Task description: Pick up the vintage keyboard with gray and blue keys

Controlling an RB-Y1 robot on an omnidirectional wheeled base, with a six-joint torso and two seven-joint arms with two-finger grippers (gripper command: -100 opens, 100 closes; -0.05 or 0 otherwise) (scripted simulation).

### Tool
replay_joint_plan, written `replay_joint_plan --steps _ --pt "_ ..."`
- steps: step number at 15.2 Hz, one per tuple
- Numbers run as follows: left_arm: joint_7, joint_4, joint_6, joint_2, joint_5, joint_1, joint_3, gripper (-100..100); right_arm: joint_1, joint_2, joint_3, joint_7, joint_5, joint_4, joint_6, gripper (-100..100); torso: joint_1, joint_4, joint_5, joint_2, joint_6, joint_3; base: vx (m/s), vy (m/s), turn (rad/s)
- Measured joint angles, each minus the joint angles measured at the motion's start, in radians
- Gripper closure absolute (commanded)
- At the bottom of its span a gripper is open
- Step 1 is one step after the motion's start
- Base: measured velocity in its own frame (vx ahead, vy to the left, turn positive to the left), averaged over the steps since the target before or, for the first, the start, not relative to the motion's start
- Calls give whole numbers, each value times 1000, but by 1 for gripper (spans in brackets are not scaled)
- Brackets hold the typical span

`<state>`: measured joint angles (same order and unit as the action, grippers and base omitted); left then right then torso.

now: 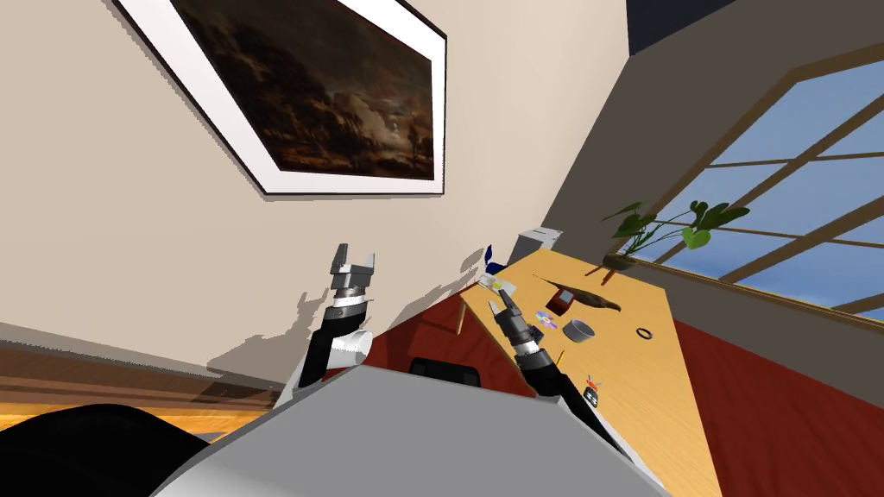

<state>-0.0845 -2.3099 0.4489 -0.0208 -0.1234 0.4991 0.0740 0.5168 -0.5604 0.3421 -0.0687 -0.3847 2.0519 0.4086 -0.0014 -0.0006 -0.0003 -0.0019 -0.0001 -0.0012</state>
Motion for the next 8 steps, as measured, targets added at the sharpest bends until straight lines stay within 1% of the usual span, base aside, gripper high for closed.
replay_joint_plan --steps 1,2,3,4,7,8 --pt "0 0 0 0 0 0 0 0 2 -19 15 5 -12 -16 5 -100 0 0 0 0 0 0 22 -17 285" --pt "0 0 0 0 0 0 0 0 -10 -37 36 12 -30 -48 5 -100 0 0 0 0 -1 0 24 -23 245" --pt "0 0 0 0 0 0 0 0 -7 -54 55 15 -43 -63 3 -100 0 0 0 0 0 0 18 -22 84" --pt "0 0 0 0 0 0 0 0 -4 -68 61 17 -51 -64 0 -100 0 0 0 0 0 0 23 -20 186" --pt "0 0 0 0 0 0 0 0 11 -133 102 33 -103 -92 -13 -100 -1 0 0 0 0 0 23 -27 227" --pt "0 0 0 0 0 0 0 0 15 -154 118 38 -118 -105 -16 -100 -1 0 0 0 0 0 14 -24 88"
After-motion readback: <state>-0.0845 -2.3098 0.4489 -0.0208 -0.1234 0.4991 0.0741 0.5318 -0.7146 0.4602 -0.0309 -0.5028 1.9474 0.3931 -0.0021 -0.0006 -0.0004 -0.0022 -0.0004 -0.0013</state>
